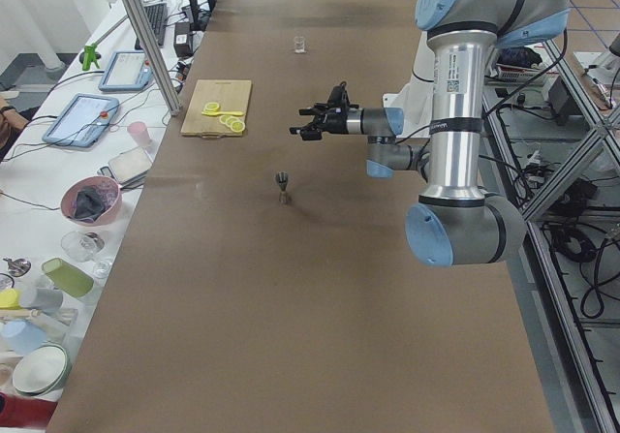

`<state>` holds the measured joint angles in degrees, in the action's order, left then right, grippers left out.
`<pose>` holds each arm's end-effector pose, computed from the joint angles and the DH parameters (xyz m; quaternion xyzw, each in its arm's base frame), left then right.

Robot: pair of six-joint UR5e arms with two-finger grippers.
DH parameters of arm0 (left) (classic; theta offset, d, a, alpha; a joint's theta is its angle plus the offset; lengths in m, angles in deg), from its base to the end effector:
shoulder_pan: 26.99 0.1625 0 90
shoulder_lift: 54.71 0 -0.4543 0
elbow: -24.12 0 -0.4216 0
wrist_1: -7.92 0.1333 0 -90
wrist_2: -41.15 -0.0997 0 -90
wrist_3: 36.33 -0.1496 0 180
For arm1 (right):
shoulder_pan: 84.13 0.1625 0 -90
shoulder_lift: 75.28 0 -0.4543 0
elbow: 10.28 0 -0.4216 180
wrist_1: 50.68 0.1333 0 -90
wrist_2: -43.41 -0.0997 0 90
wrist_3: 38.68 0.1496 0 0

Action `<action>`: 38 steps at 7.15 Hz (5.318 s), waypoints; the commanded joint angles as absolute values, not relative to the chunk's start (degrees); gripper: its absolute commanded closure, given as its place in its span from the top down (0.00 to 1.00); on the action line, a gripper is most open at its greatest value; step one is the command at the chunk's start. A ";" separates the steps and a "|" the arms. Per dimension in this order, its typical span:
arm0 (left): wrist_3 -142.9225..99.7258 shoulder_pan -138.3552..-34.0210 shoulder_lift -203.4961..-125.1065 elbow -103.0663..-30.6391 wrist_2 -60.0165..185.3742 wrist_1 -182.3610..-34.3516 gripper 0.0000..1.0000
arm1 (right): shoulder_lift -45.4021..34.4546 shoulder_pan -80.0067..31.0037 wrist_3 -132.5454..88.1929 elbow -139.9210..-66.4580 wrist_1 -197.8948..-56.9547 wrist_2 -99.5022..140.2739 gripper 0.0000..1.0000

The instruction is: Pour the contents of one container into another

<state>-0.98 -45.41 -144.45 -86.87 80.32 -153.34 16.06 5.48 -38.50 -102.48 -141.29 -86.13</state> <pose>0.3797 -0.3892 0.3646 0.6263 0.3445 -0.0983 0.6924 0.0346 -0.5114 0.7253 0.0004 -0.3383 -0.0025 0.9411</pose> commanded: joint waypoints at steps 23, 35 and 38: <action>-19.10 -113.56 -136.27 -72.46 177.20 -92.62 0.98 | 16.65 6.57 -38.50 -102.48 -141.29 -86.14 1.00; -18.84 -115.23 -132.93 -74.23 177.11 -92.89 0.98 | 16.57 6.66 -38.50 -102.48 -141.29 -86.23 1.00; -18.84 -113.75 -132.84 -75.11 177.03 -92.89 0.98 | 16.65 6.66 -38.50 -102.48 -141.29 -86.14 1.00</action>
<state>-18.84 -114.70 -132.82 -74.89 177.11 -92.92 16.62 6.65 -38.50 -102.48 -141.29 -86.15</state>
